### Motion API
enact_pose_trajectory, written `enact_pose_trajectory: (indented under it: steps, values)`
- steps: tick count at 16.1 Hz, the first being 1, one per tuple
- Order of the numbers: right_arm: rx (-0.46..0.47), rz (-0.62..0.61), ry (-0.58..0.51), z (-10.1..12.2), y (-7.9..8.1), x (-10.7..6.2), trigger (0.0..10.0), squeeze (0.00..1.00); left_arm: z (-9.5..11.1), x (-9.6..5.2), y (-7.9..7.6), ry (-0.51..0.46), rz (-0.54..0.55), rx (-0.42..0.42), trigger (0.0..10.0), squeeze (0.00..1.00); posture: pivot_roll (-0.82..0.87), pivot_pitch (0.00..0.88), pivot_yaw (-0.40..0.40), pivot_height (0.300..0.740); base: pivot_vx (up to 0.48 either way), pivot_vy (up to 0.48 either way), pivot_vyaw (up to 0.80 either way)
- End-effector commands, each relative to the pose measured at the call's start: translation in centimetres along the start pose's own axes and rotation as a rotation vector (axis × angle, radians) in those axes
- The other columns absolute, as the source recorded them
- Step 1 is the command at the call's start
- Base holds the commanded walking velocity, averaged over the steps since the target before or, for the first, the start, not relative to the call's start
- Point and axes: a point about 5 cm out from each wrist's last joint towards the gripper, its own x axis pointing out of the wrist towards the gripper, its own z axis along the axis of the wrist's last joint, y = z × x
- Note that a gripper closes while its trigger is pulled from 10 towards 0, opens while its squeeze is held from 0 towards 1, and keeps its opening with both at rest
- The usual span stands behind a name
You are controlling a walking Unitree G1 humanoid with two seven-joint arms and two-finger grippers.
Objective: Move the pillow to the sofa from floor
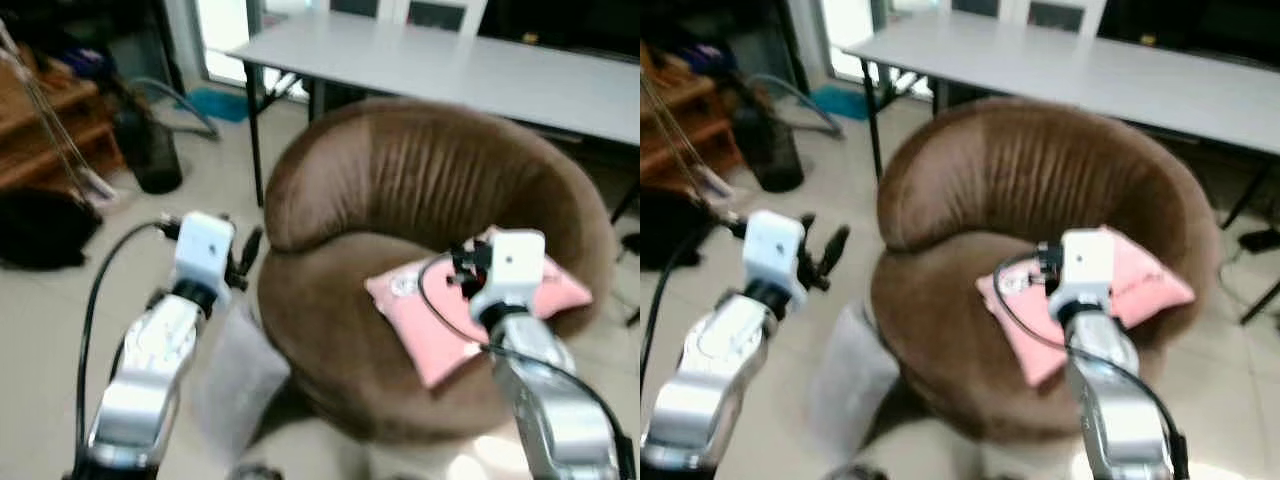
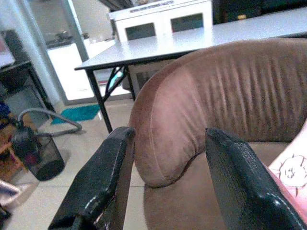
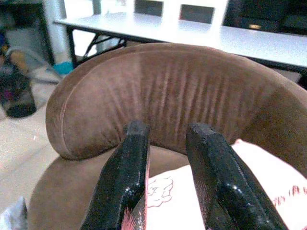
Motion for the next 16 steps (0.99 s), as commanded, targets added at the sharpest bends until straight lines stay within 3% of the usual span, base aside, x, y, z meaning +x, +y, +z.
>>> enact_pose_trajectory:
  steps: [1,16]
  values:
    - [0.008,0.017,0.007,0.05,0.31,-0.12,10.0,0.0,0.07,0.2,0.36,-0.007,0.015,0.016,10.0,0.0,-0.07,0.007,-0.019,0.74,0.0,0.394,0.0]
    - [0.026,0.008,0.048,-0.41,0.0,-0.53,10.0,0.0,-0.57,0.2,0.71,0.002,0.028,0.027,10.0,0.0,-0.07,0.013,-0.017,0.74,0.0,0.392,-0.74]
